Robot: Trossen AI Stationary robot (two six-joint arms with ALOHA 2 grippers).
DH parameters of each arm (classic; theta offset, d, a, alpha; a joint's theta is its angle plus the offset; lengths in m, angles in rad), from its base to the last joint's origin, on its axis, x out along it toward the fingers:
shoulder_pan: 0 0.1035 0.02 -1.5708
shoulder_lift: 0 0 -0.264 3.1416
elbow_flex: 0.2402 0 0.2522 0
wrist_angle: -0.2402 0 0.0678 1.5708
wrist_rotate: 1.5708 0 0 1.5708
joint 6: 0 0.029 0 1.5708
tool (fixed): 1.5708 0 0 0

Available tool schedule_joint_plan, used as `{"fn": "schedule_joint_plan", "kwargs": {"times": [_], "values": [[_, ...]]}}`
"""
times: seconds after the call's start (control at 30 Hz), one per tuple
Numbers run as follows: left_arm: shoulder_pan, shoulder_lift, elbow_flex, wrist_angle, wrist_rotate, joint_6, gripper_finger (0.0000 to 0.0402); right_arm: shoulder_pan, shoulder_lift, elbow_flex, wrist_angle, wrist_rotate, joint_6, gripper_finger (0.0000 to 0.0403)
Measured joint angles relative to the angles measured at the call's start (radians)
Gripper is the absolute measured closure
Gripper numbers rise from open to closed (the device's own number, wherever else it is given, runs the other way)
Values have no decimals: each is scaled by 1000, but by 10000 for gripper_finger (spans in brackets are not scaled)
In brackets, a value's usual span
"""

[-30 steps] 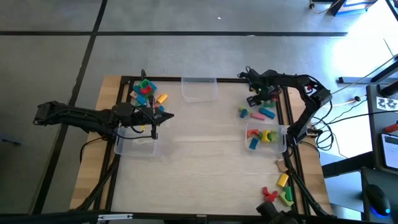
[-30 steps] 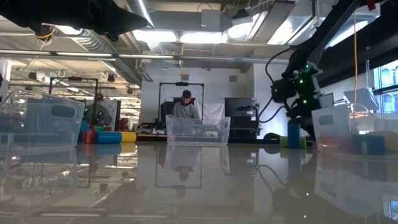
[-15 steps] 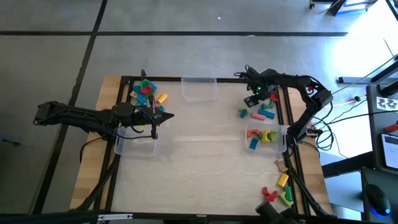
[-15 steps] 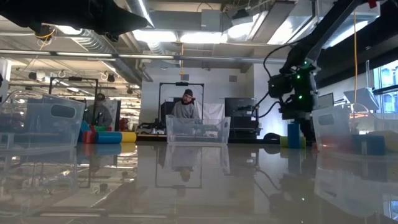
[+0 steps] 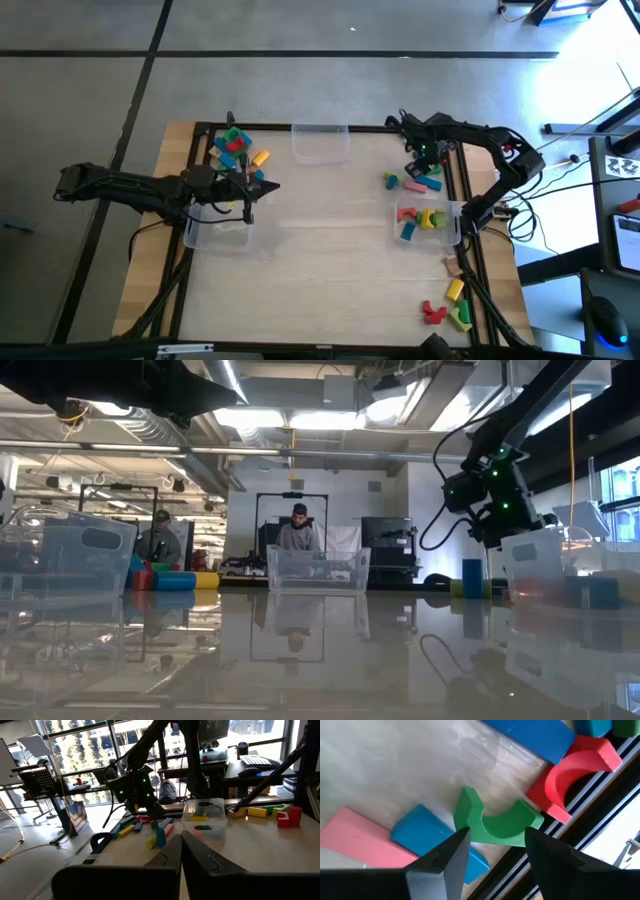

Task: Sort blocks by size
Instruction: Put the green arch block into the bottom right transparent bin

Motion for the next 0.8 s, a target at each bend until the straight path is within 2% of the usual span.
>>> {"fn": "schedule_joint_plan", "kwargs": {"times": [0.33, 0.6, 0.8], "values": [[0, 0, 0, 9, 0, 13, 398, 7, 2, -11, 11, 17, -42, 208], [0, 0, 0, 10, 0, 23, 398, 5, -60, 46, -66, -17, -61, 208], [0, 0, 0, 3, 0, 16, 398, 6, -69, 12, -80, -49, -130, 208]]}}
